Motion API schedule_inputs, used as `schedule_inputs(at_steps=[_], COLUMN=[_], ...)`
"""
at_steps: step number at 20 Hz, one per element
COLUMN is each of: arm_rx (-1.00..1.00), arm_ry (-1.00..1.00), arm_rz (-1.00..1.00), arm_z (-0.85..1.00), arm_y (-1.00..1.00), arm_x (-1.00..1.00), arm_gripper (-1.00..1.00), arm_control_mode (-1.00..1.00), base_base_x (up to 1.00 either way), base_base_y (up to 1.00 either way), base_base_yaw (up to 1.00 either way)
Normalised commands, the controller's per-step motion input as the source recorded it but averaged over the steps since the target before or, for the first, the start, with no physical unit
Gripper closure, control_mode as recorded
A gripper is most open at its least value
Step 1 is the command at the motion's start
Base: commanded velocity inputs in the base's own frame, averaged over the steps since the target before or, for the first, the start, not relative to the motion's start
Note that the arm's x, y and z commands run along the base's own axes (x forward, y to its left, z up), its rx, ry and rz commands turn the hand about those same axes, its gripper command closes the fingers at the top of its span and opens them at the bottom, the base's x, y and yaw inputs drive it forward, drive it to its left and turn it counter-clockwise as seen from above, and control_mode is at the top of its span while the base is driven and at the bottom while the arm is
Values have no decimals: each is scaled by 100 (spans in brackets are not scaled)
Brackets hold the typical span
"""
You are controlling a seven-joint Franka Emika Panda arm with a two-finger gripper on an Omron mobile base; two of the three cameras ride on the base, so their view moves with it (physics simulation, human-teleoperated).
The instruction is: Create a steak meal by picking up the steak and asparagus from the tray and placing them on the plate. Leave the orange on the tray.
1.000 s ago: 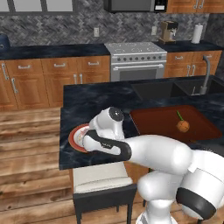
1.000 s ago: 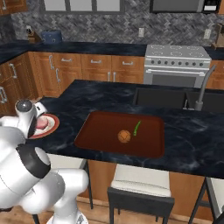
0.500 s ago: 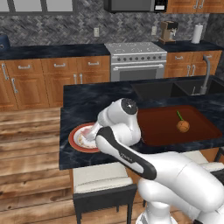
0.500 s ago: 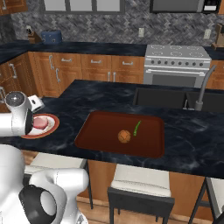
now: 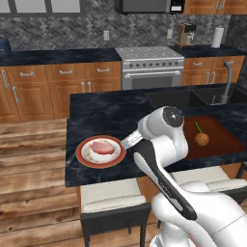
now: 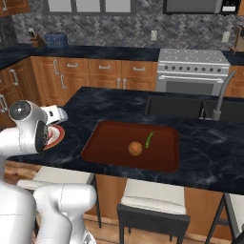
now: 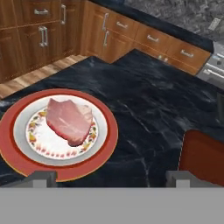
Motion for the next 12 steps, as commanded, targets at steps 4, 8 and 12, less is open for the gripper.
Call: schedule_inputs(at_steps=[4,8,12], arm_rx=[0,1,9], arm_ry=[2,7,8], arm_rz=[-33,-35,-30], arm_z=[56,47,19], arm_y=[-100,-100,-100], arm_x=[-1,0,0], arm_gripper=[-100,-100,-100], arm_control_mode=[-100,-100,-100], base_base_x=[0,0,0], base_base_y=[0,0,0], base_base_yaw=[0,0,0])
